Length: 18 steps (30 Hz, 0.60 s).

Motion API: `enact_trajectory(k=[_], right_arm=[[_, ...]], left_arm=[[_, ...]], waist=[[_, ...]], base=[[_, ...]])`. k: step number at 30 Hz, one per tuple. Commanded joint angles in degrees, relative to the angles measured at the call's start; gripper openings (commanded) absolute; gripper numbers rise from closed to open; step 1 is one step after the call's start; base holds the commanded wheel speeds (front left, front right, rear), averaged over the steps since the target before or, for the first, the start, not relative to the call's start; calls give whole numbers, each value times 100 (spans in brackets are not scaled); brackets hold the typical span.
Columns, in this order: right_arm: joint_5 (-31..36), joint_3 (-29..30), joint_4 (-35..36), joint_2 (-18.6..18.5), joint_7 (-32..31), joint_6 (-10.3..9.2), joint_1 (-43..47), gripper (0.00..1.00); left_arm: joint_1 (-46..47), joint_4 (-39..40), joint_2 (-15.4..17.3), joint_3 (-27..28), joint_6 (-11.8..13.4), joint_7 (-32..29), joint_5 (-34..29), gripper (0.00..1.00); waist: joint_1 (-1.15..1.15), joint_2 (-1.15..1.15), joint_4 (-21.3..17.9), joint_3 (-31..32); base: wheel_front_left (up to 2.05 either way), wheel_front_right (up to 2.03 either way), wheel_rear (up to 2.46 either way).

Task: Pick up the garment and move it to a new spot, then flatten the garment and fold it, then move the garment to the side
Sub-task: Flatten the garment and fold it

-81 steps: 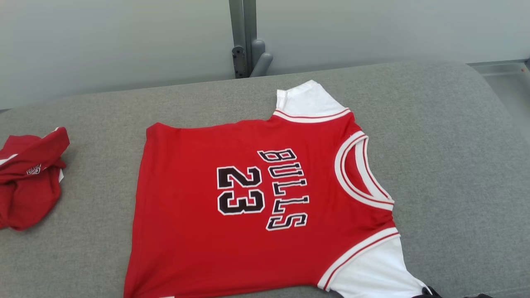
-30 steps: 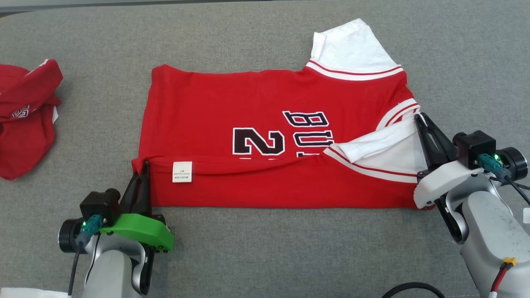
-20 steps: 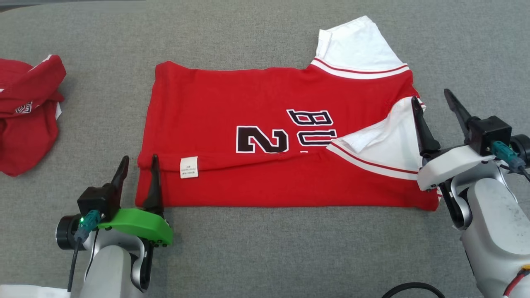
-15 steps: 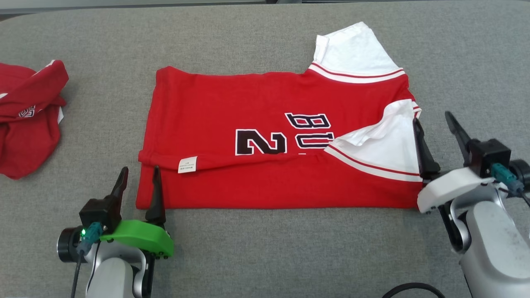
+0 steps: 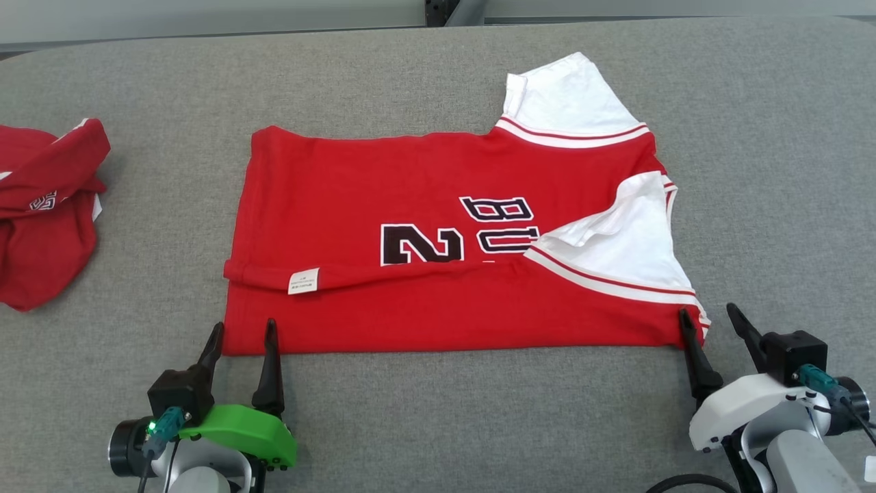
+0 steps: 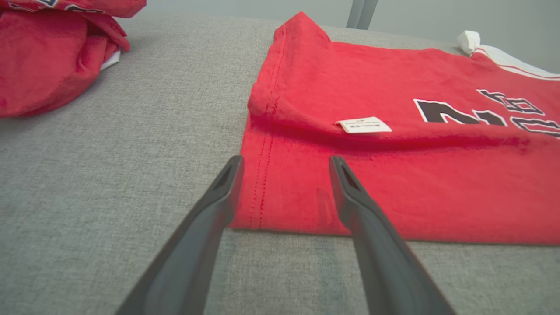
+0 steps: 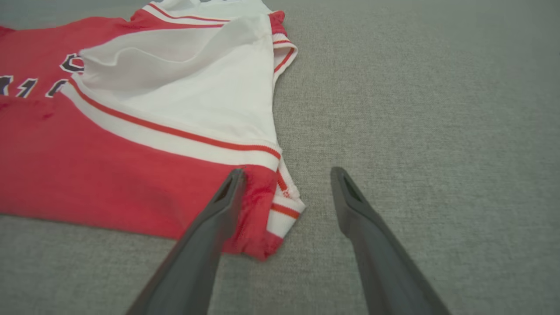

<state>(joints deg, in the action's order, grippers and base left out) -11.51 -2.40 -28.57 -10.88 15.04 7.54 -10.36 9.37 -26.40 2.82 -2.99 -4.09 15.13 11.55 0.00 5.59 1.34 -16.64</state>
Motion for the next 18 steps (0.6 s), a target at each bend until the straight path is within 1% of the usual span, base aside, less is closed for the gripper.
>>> enact_trajectory(k=[1, 9, 10, 11, 12, 18], right_arm=[[-45, -3, -50, 38, 13, -11, 93, 100], [-145, -215, -615, 93, -1, -11, -65, 100], [-162, -249, -686, 96, -3, -11, -87, 68], [-182, -279, -725, 85, -4, -10, -110, 10], [-197, -303, -737, 71, -5, -10, -123, 0], [-280, -294, -520, -50, -2, -12, -242, 0]], left_arm=[[-68, 2, 15, -11, 21, 0, 43, 100], [-21, -12, 16, -73, 22, 0, 57, 100], [-12, -5, 16, -82, 23, 0, 60, 100], [-2, -2, 16, -86, 21, 0, 62, 100], [10, 1, 16, -88, 19, 0, 65, 100], [95, -31, 16, -23, 21, 0, 77, 100]], waist=[[0, -1, 10, 5], [0, -1, 105, -10], [0, -1, 117, -14], [0, -1, 125, -21], [0, -1, 131, -27], [0, -1, 111, -72]], base=[[0, 0, 0], [0, 0, 0], [0, 0, 0], [0, 0, 0], [0, 0, 0], [0, 0, 0]])
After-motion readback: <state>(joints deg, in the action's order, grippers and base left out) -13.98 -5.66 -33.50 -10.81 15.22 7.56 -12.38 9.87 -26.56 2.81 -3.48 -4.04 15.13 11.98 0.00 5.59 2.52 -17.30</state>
